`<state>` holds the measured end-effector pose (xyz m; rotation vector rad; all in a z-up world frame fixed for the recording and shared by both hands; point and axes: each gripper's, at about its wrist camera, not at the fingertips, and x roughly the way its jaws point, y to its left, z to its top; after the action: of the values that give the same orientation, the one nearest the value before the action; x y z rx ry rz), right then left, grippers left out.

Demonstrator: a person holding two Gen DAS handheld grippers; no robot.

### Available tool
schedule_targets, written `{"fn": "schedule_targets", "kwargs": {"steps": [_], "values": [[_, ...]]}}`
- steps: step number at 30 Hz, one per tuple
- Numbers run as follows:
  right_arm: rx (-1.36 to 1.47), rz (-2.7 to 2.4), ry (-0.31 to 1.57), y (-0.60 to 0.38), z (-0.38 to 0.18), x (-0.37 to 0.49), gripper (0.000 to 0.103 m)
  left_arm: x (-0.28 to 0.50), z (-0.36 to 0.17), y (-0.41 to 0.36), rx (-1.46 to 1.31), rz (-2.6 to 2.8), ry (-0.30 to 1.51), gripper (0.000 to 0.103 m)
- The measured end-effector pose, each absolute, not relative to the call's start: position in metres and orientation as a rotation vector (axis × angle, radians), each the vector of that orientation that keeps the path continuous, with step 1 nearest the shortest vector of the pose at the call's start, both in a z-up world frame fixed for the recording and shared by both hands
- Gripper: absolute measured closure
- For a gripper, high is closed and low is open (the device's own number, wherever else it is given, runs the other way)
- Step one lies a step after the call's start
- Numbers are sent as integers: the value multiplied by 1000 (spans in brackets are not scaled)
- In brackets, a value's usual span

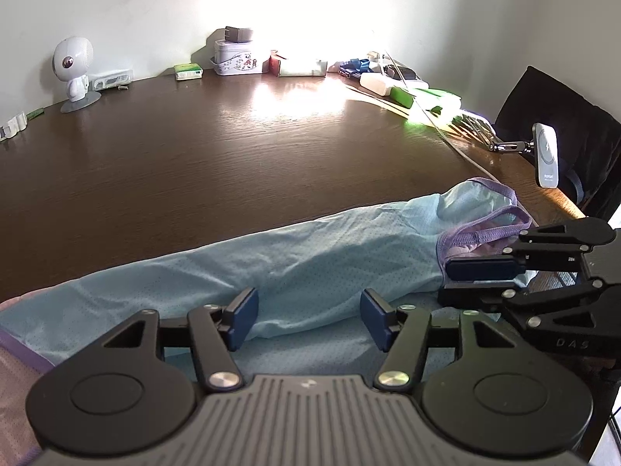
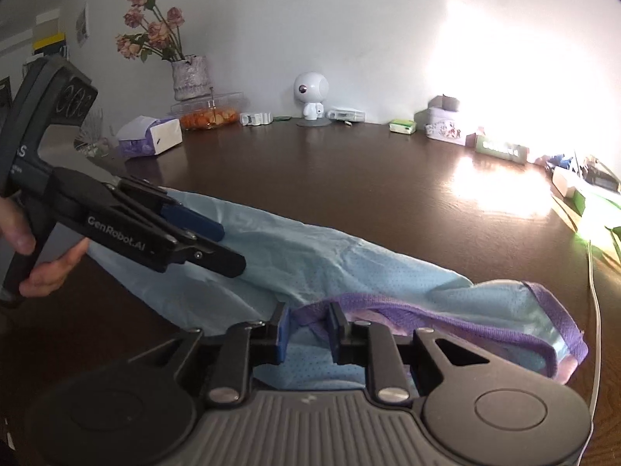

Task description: Fold clothes

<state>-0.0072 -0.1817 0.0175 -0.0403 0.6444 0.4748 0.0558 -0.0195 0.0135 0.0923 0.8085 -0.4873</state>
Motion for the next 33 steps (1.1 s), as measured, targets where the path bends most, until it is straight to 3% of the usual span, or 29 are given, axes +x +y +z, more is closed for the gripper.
{"fn": "schedule_targets", "kwargs": {"steps": [2,5,9,11,17,33], "values": [[1,442,606,-196,26,-18,78,47,23,-11,73,-471,768,43],[42,318,536,-227,40,-38,63,31,38,19,-19,-405,696,29],[167,93,542,-276,42,-42,62,20,46,69,-117,-262,669,27],[197,61,537,-288,39,-39,65,18,46,90,-157,-194,673,27],[155,80,611,-275,21,-17,93,4,49,128,-189,-70,657,27],[120,61,635,-265,13,-27,91,-27,27,166,-235,46,714,24]]}}
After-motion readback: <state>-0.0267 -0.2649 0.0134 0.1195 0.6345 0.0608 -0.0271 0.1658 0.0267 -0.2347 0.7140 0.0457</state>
